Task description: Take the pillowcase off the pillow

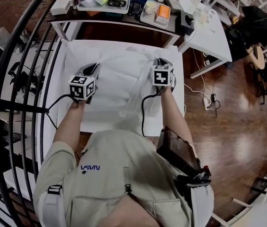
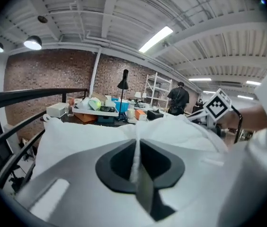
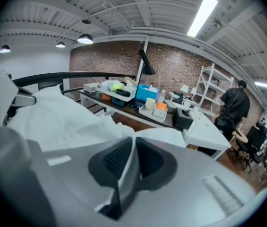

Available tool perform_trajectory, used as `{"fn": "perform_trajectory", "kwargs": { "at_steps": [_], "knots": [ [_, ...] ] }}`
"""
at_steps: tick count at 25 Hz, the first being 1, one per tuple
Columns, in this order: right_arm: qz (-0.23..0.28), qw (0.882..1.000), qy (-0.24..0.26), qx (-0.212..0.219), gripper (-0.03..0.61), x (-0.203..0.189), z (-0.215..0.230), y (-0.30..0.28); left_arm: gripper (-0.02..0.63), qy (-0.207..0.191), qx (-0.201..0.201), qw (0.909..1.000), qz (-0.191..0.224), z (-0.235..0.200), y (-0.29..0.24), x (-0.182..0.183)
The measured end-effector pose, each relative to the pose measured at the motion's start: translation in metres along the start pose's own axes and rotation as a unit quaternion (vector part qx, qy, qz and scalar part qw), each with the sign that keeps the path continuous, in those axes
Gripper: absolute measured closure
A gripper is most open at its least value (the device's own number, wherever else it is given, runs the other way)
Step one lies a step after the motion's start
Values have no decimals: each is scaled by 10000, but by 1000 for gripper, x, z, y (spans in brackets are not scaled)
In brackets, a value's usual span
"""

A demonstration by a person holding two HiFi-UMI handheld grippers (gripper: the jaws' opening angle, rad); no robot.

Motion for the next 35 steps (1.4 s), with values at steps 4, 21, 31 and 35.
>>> {"fn": "perform_trajectory", "kwargs": {
  "at_steps": [4,21,31,35],
  "knots": [
    [442,9978,2,502,494,12,-20,8,547,-478,143,9985,-216,-9,-28,-13],
    [832,9899,-911,697,451,-69,-104,136,326,-899,-1148,9868,698,106,73,-9],
    [35,9918,-680,1085,391,-146,-170,154,304,-1557,-758,9839,-440,141,88,-102],
    [-201,9911,-611,1162,380,-158,-179,138,286,-1826,-610,9793,-628,139,68,-115]
  ]
}}
Point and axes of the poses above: the fingertips, and each gripper's own axes: y backward along the fingers, z to its right, x out of its top, the point moved 2 cm from there along y, backward along the fingers, and after that the axes turned 4 degrees about -z, right-handed, at the moved point
